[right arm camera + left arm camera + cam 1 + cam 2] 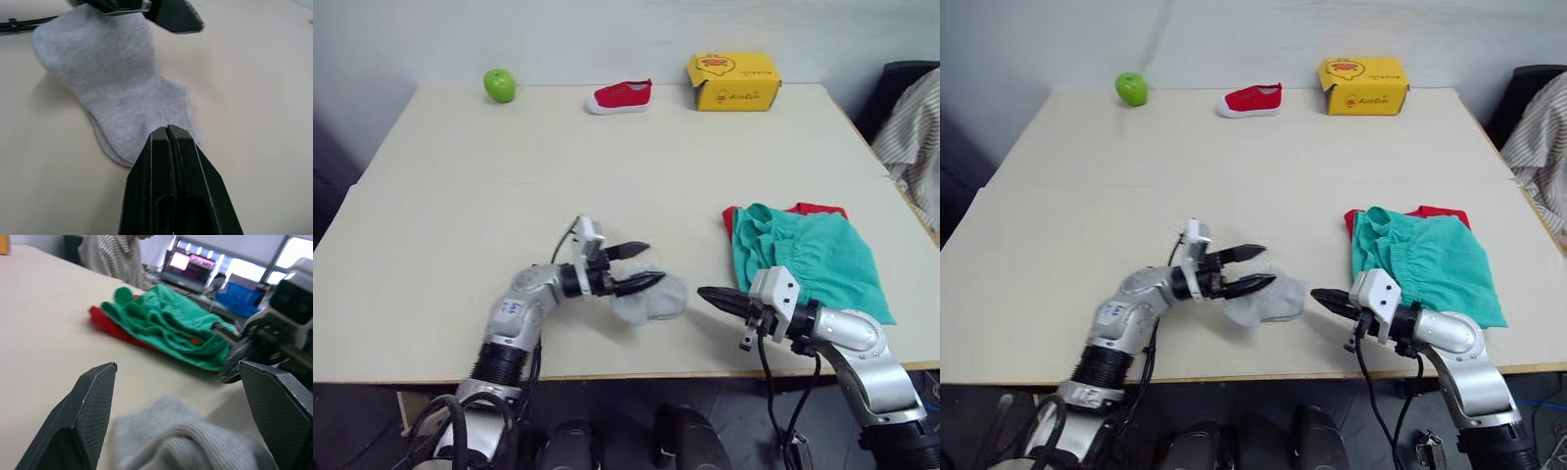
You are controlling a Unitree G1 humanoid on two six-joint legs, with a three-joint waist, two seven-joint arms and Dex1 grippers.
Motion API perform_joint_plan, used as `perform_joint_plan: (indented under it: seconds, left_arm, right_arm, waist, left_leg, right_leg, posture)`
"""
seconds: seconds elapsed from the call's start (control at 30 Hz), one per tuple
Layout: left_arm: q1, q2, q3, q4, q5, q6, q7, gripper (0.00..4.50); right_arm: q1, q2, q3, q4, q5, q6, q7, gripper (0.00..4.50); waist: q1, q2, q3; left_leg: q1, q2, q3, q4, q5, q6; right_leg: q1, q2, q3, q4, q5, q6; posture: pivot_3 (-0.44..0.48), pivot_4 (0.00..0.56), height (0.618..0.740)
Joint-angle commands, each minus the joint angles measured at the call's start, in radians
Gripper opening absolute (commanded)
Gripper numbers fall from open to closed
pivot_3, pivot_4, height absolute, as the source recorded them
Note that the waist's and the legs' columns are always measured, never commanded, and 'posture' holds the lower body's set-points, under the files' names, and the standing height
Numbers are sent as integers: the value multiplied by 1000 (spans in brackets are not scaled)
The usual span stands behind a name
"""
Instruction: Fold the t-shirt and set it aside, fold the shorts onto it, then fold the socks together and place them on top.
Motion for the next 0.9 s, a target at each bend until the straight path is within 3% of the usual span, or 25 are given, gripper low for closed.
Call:
perform_joint_plan:
  seconds: [0.03, 0.17, 0.23, 0.3, 0.47, 0.53, 0.67, 0.8, 0.9]
  left_arm:
    - [29, 88, 47, -101, -25, 50, -15, 4102]
    - [111, 223, 96, -214, -67, 167, -30, 4102]
    - [163, 288, 137, -286, -122, 266, -27, 4102]
    - [232, 362, 194, -356, -192, 385, -28, 4471]
    - [399, 487, 296, -458, -318, 665, 30, 4492]
    - [421, 478, 320, -462, -367, 750, 71, 4492]
    - [347, 372, 307, -414, -371, 838, 228, 4492]
    - [252, 293, 280, -372, -398, 953, 301, 4492]
    - [225, 297, 220, -375, -393, 985, 290, 4492]
  right_arm:
    - [-74, 29, 55, 39, -16, -35, 33, 0]
    - [-169, 80, 137, 166, -84, -107, 61, 0]
    - [-211, 106, 170, 227, -109, -136, 72, 0]
    - [-247, 132, 205, 277, -126, -169, 95, 0]
    - [-309, 196, 259, 376, -166, -249, 113, 0]
    - [-321, 217, 270, 405, -177, -260, 111, 0]
    - [-327, 228, 294, 471, -219, -288, 115, 0]
    - [-336, 228, 295, 507, -240, -304, 112, 0]
    - [-340, 229, 294, 517, -241, -311, 114, 0]
  waist:
    - [0, 0, 0]
    - [-3, 0, 0]
    - [-2, 0, 1]
    - [-2, 0, 2]
    - [-4, 0, 2]
    - [-2, 1, 3]
    - [6, 1, 2]
    - [-1, 1, 2]
    - [-3, 0, 2]
  left_leg:
    - [0, 0, 0, 0, 0, 0]
    - [-1, 0, 0, -1, 0, 0]
    - [-2, 0, 0, -1, 0, 0]
    - [-2, 0, -1, -1, 0, 0]
    - [-2, 0, -2, -1, -1, 0]
    - [-1, 0, -2, -1, -1, 0]
    - [-2, -1, -4, 0, -1, 0]
    - [-1, -2, -4, 0, 0, -1]
    - [-1, -2, -4, 0, 0, -1]
  right_leg:
    - [0, 0, 0, 0, 0, 0]
    - [0, 0, 0, 3, 0, 0]
    - [-1, 0, 1, 3, 0, 0]
    - [-1, -1, 2, 3, 0, 0]
    - [-1, -1, 3, 3, 0, -1]
    - [-1, -1, 3, 4, 0, -1]
    - [0, -2, 3, 4, -1, -1]
    - [0, -2, 3, 5, 0, -1]
    - [0, -1, 3, 5, 0, -1]
  posture:
    - [0, 150, 740]
    - [0, 150, 740]
    - [0, 150, 740]
    - [0, 150, 740]
    - [0, 150, 740]
    - [0, 150, 740]
    - [0, 150, 740]
    - [0, 150, 740]
    - [0, 150, 740]
